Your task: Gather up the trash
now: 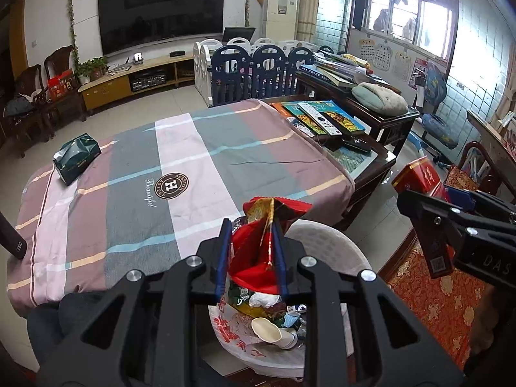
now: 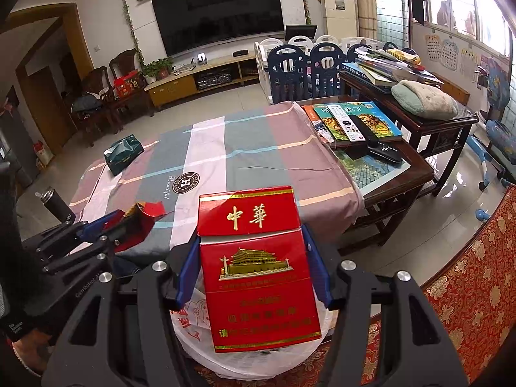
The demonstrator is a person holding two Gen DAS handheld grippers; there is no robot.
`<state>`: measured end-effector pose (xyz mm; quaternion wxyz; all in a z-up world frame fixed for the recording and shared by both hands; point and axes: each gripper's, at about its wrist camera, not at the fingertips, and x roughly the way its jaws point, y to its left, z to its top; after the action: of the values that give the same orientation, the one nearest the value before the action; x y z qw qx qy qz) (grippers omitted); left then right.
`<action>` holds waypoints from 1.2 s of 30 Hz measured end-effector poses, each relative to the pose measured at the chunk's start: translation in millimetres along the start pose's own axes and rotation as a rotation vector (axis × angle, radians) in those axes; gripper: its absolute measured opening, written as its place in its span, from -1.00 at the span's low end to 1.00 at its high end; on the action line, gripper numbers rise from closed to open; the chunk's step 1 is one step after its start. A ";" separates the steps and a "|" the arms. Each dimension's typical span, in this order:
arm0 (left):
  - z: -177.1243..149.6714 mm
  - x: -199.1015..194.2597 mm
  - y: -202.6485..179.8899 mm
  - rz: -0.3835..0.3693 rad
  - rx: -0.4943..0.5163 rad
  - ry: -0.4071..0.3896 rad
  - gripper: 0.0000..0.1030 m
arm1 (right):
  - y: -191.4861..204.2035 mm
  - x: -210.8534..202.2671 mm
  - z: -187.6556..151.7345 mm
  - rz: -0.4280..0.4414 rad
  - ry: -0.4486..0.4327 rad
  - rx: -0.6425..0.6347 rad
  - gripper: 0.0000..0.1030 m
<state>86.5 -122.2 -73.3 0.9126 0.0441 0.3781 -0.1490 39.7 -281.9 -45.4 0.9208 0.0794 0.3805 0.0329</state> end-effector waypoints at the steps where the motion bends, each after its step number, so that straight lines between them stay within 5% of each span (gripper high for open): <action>1: -0.6 2.3 -1.1 -0.012 0.004 0.009 -0.45 | -0.8 -0.1 -0.3 0.001 -0.001 0.001 0.13; 3: -2.0 6.1 -3.6 -0.024 0.009 0.026 -0.27 | -1.4 0.1 -0.3 -0.001 0.000 0.003 0.13; 5: -2.7 9.0 -3.2 -0.022 0.000 0.039 0.25 | -2.7 1.0 -0.4 -0.002 0.004 0.008 0.13; 10: -2.1 7.9 6.3 0.008 -0.039 0.039 0.51 | -1.4 9.0 -3.1 0.008 0.046 0.012 0.15; 12: -1.0 3.8 9.8 0.027 -0.042 0.027 0.54 | 1.3 15.8 -5.3 0.015 0.079 0.009 0.19; 15: 1.2 -2.7 14.1 0.064 -0.041 0.005 0.61 | 4.9 24.0 -9.1 0.005 0.106 0.006 0.53; 18: 3.1 -8.3 19.1 0.096 -0.045 -0.008 0.66 | 6.9 24.3 -9.6 0.016 0.109 0.006 0.58; 23: 7.7 -30.9 27.9 0.173 -0.065 -0.026 0.75 | 9.9 6.1 -2.1 -0.025 0.077 0.000 0.63; 27: 11.0 -80.1 36.9 0.226 -0.133 -0.091 0.94 | 21.6 -28.7 9.1 -0.107 0.021 -0.033 0.94; 36: 10.8 -149.5 43.6 0.313 -0.181 -0.166 0.94 | 52.1 -92.3 23.6 -0.184 -0.094 -0.119 0.94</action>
<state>7.0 -47.1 38.1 0.9529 0.0076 0.3021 0.0261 -9.0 -244.6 44.2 0.9399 -0.0090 0.3398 -0.0330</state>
